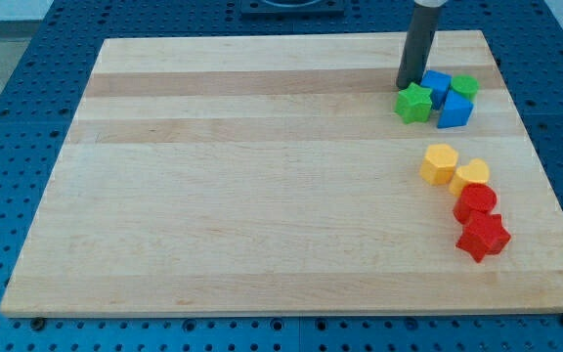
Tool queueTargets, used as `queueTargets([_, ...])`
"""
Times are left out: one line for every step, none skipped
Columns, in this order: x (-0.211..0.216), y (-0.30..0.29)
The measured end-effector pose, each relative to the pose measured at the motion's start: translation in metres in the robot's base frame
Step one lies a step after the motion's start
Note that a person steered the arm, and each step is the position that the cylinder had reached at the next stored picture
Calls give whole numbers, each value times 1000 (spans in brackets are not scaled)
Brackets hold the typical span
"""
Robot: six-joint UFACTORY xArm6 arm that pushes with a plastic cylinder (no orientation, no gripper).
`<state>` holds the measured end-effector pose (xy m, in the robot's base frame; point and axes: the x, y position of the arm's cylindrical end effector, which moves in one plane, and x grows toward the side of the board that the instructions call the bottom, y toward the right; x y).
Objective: Move your arm to the center left
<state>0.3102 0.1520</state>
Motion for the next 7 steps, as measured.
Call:
queueTargets([-7, -61])
queueTargets([0, -133])
queueTargets([60, -165])
queueTargets([117, -170])
queueTargets([121, -171])
queueTargets([126, -172])
queueTargets([174, -172])
